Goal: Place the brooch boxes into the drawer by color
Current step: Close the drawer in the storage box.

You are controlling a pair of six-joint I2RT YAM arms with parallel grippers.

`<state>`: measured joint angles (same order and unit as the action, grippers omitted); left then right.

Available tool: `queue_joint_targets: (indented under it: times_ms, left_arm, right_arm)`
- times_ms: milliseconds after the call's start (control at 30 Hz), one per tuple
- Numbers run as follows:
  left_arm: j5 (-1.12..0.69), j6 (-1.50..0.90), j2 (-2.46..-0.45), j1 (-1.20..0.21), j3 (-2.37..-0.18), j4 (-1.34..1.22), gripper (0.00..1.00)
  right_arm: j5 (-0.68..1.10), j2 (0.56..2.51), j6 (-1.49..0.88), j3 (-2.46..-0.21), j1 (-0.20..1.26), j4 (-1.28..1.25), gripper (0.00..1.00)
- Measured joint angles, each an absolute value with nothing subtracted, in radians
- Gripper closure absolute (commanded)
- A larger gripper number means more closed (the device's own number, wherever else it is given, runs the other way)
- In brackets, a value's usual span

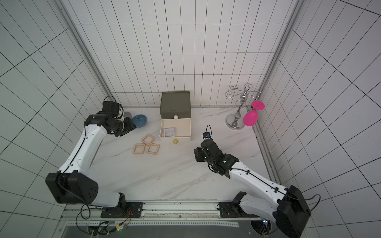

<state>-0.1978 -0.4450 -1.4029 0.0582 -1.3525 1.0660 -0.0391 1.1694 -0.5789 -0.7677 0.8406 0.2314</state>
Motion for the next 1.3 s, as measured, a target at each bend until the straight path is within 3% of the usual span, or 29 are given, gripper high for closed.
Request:
queue_joint_targets:
  times_ms: [200, 433, 1033, 1300]
  left_arm:
    - [-0.243, -0.444, -1.293, 0.126, -1.163, 0.986, 0.52]
    - [-0.301, -0.438, -1.286, 0.181, -1.112, 0.920, 0.51]
    - [-0.400, -0.426, -1.292, 0.186, -1.078, 0.853, 0.52]
    - [-0.406, -0.415, -1.298, 0.186, -1.078, 0.849, 0.52]
  right_arm:
    - [0.097, 1.348, -0.558, -0.915, 0.773, 0.186, 1.00]
    - [0.157, 1.541, -0.553, -1.024, 0.765, 0.133, 1.00]
    - [0.141, 1.858, -0.504, -1.355, 0.696, 0.085, 1.00]
    - [0.150, 1.905, -0.496, -1.405, 0.673, 0.042, 1.00]
